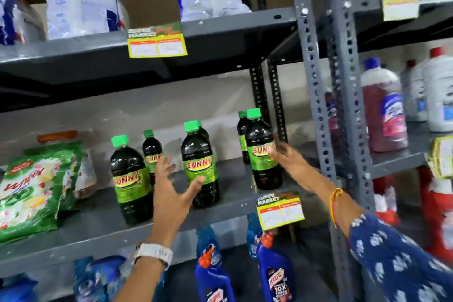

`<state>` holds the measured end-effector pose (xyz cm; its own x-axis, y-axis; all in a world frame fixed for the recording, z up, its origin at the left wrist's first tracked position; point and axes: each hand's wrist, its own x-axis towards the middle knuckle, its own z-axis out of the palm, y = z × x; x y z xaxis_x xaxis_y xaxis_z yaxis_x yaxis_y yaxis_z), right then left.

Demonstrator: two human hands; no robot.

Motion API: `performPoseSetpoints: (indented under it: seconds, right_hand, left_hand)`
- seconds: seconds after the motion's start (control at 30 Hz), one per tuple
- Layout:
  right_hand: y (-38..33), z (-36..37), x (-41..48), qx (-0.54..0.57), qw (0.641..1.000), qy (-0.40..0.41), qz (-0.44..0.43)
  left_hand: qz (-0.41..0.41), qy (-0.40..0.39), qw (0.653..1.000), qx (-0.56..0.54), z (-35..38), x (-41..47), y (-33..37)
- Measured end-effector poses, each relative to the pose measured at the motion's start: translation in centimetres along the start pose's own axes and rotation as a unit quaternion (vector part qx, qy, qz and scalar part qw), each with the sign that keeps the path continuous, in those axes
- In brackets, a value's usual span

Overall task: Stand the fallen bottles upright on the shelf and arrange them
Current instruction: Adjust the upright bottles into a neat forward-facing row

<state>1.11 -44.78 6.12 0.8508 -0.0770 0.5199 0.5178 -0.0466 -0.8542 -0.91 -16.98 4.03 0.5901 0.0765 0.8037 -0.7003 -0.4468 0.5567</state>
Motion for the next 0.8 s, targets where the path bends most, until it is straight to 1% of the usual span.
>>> performPoseSetpoints:
  seconds: [0.07,0.13,0.2,0.23,0.4,0.8]
  right_hand:
    - [0.8,-0.3,0.1,0.003,0.998,-0.052,0.035]
    - [1.4,-0.7,0.5,-0.028,0.994,-0.096,0.047]
    - [1.9,-0.8,0.8,-0.083,0.987,-0.131,0.045]
    - [2.2,-0.8,0.9,-0.11,0.984,-0.136,0.044]
    - [2.7,-0.4,0.9,-0.16,0.981,-0.11,0.03]
    - [2.6,-0.3,0.7,-0.192,0.974,-0.116,0.027]
  left_hand:
    - [-0.064,-0.067,0.995,0.037,1.4,1.3,-0.8]
    - [-0.115,-0.135,0.982,0.064,1.8,1.9,-1.9]
    - [-0.115,-0.182,0.973,0.078,1.9,2.0,-3.1]
    - [-0.107,-0.19,0.973,0.082,1.9,2.0,-3.4]
    - [-0.09,-0.194,0.973,0.085,1.8,1.8,-3.6]
    - [-0.096,-0.196,0.97,0.108,1.8,1.6,-3.3]
